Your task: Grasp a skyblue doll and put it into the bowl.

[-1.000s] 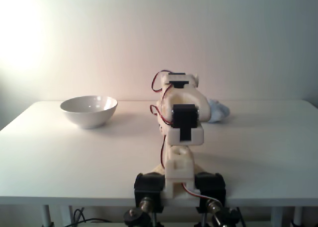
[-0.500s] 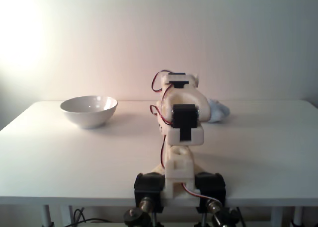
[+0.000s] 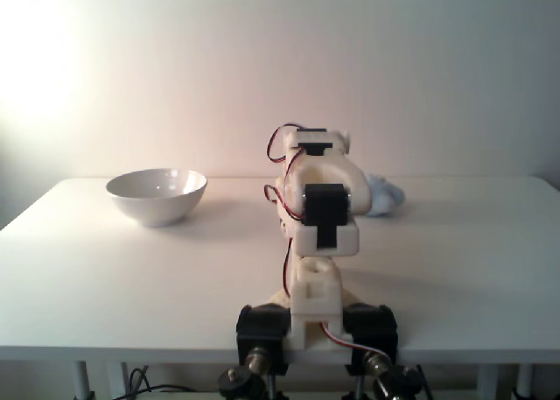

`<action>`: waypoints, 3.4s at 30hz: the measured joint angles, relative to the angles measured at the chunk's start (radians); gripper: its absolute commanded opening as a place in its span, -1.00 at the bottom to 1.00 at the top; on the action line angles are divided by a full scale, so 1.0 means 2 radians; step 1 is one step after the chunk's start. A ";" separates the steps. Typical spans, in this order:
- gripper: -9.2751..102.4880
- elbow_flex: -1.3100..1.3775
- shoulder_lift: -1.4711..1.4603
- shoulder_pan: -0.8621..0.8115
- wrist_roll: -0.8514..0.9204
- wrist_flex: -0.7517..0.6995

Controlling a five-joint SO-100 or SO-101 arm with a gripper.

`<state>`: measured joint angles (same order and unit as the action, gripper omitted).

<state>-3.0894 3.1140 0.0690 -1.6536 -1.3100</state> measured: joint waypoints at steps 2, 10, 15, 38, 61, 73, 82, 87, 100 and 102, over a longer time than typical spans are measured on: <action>-0.85 0.000 0.000 0.000 0.000 0.000; -0.85 0.051 -0.001 0.000 0.002 -0.002; -0.85 0.142 -0.001 0.000 0.002 0.031; 0.26 0.503 -0.138 -0.193 -0.001 0.041; 0.37 0.937 -0.867 -0.222 0.001 0.041; 0.37 1.029 -1.048 -0.222 0.002 0.041; 0.36 1.082 -1.131 -0.220 0.025 0.042; 0.36 1.107 -1.178 -0.206 0.035 0.042; 0.35 1.130 -1.208 -0.205 0.031 0.047; 0.32 1.131 -1.209 -0.205 0.031 0.047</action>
<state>-0.8283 0.6964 -0.3405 -1.5907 -1.2164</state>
